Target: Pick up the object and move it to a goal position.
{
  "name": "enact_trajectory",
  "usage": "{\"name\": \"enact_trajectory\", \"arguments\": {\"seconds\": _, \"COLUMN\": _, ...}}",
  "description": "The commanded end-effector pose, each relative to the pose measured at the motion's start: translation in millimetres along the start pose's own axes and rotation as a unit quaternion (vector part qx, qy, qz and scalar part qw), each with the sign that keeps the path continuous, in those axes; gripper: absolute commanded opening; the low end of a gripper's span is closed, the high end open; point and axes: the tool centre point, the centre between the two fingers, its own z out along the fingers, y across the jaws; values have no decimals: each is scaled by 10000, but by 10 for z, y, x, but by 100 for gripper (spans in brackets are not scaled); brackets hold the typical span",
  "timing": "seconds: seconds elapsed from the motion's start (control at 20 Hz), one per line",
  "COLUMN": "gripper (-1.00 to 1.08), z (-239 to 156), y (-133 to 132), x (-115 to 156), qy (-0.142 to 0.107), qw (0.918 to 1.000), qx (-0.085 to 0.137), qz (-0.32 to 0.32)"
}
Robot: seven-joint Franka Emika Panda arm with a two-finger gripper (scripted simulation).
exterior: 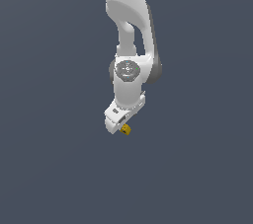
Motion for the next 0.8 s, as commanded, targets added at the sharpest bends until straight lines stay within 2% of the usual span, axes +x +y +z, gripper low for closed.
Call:
{"name": "enact_trajectory", "arguments": {"seconds": 0.0, "gripper": 100, "z": 59, "y": 23, "x": 0, "qy": -1, "qw": 9994, "qx": -2, "qz": -334}}
{"name": "enact_trajectory", "arguments": {"seconds": 0.35, "gripper": 100, "z": 178, "y": 67, "x": -2, "qy": 0, "qw": 9950, "qx": -2, "qz": -996}}
{"name": "enact_trajectory", "arguments": {"seconds": 0.75, "gripper": 100, "z": 238, "y": 88, "x": -4, "qy": 4, "qw": 9911, "qx": -1, "qz": -1330}}
